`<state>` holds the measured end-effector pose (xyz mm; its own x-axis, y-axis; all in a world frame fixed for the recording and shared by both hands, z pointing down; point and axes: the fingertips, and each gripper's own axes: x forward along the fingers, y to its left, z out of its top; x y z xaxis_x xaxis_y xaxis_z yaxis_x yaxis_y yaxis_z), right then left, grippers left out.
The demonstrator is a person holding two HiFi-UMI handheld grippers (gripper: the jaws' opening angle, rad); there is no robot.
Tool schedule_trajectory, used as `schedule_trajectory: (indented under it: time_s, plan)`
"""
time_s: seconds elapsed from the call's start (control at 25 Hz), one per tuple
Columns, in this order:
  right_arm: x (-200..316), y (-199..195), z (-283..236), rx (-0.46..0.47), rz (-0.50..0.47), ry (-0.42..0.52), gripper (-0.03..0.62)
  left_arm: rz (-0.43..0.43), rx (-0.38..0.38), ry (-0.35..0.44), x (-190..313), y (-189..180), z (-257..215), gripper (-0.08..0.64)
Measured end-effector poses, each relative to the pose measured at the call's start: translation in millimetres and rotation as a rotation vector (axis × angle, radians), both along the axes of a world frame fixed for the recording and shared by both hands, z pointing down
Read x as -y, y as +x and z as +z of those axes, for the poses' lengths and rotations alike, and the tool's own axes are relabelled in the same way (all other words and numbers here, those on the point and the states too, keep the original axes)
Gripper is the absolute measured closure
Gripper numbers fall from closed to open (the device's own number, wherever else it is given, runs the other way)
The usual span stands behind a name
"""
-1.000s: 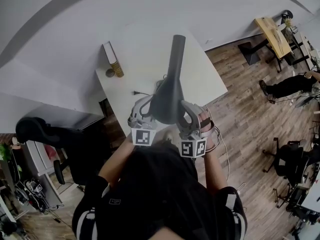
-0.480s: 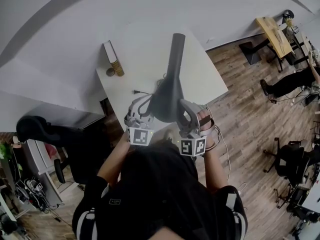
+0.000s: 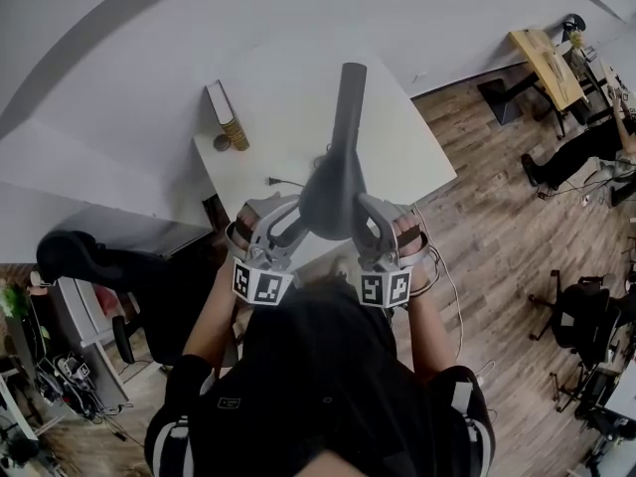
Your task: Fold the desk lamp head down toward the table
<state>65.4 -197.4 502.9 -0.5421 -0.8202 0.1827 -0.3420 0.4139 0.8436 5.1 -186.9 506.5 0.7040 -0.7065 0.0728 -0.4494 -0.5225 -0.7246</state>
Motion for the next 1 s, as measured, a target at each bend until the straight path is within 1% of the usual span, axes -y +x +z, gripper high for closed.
schedule_trajectory:
  time_s: [0.04,0.12,0.24,0.36,0.48,0.64,0.84,1.0]
  plan:
    - [0.4,-0.5,0.1,-0.003,0.001,0.002,0.376,0.013,0.055,0.031,-0.8,3.0,-0.5,0.336]
    - [1.1,-1.2,0.6,-0.013,0.002,0.002,0.377,0.038,0.138,0.074,-0.8,9.8,-2.1,0.325]
    - [1.3,-1.5,1.1,-0.025,0.006,0.004,0.377,0.072,0.209,0.099,0.6,19.3,-2.7,0.321]
    - [1.1,-2.2,1.8,-0.036,0.009,0.009,0.379,0.109,0.234,0.087,1.3,25.4,0.1,0.331]
    - [0.4,-1.2,1.4,-0.045,0.013,0.016,0.383,0.123,0.238,0.087,1.0,27.9,0.2,0.35]
    - [0.4,-0.6,2.0,-0.053,0.013,0.024,0.383,0.104,0.243,0.11,0.9,27.8,1.2,0.362]
    - [4.1,-0.8,11.1,-0.101,0.027,0.053,0.377,0.069,0.284,0.173,5.0,26.5,10.9,0.371]
    - [5.3,0.1,15.7,-0.093,0.029,0.079,0.379,0.039,0.296,0.223,6.4,26.8,15.8,0.383]
